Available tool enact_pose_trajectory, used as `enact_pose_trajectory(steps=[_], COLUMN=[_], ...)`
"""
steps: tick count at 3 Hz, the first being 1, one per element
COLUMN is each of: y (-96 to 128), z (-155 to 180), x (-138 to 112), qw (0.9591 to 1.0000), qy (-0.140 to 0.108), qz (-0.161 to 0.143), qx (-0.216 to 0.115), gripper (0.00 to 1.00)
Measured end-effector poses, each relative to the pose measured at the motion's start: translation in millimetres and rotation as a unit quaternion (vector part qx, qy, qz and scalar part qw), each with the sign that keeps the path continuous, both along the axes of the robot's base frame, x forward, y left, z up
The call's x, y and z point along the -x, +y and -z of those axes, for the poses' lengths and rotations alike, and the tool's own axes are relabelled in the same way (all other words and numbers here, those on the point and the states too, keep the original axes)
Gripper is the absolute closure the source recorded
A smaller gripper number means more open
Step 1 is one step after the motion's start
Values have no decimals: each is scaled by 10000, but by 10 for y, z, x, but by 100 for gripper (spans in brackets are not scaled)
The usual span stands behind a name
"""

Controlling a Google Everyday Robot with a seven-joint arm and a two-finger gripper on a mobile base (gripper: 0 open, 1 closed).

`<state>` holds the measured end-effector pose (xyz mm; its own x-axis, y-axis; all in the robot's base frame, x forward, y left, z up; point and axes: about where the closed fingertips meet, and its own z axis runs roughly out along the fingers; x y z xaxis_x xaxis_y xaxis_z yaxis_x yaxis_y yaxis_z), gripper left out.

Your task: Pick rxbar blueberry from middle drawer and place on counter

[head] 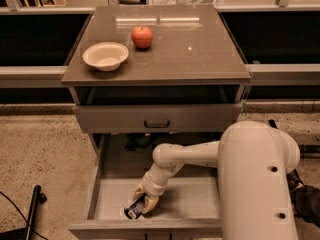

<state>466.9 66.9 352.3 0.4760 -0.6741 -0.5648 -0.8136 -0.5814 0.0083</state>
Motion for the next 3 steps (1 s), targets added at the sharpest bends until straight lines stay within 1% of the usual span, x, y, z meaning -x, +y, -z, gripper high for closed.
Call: enact_pose_trajectory(steps=[1,2,3], y=[-10,67,-72], z=[18,-364,-1130], x=[-31,-114,-256], qw=[9999,9969,9832], qy=[105,-14,-394], qz=[108,511,1211], qx=[-77,-594,-1304], gripper=[100,100,100])
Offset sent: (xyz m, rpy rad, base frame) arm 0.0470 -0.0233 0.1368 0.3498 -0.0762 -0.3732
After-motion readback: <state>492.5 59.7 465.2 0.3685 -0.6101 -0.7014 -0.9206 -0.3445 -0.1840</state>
